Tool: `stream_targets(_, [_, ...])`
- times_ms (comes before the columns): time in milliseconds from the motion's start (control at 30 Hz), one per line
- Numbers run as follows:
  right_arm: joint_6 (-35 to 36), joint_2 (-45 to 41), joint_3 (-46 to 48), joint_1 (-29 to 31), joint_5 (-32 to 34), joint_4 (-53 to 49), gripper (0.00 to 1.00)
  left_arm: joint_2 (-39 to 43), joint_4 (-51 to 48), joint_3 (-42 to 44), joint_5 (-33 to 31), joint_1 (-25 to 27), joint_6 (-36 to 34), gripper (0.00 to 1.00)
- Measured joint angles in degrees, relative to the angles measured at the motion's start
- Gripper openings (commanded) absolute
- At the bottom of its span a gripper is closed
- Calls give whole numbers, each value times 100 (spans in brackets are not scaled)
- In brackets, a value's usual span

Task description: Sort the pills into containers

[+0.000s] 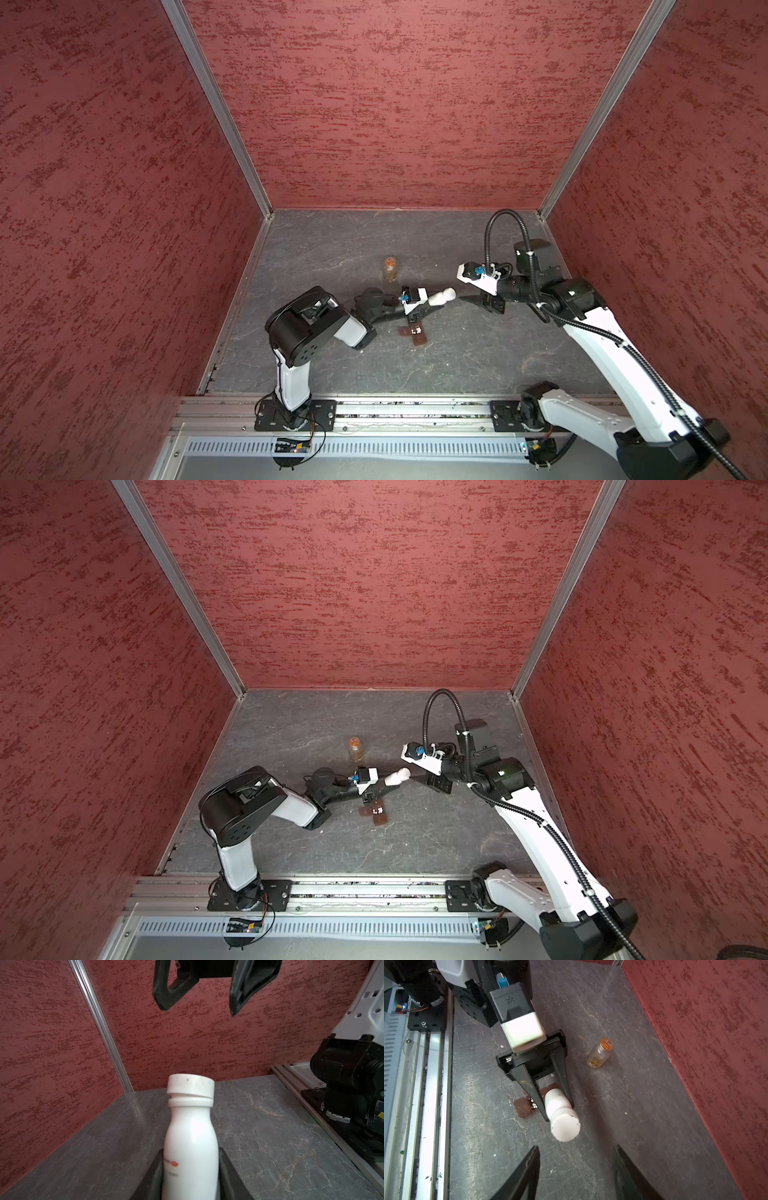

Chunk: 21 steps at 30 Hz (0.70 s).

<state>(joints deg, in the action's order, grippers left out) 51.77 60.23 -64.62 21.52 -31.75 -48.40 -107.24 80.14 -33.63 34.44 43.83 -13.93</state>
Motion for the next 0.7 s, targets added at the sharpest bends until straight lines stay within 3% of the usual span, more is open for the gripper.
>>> stream_targets(300, [472, 229, 61, 468, 177, 37, 58, 94, 0, 92, -133, 114, -2, 0])
stream_targets(700, [610, 428, 184, 503, 446, 63, 56, 179, 2, 109, -146, 195, -7, 0])
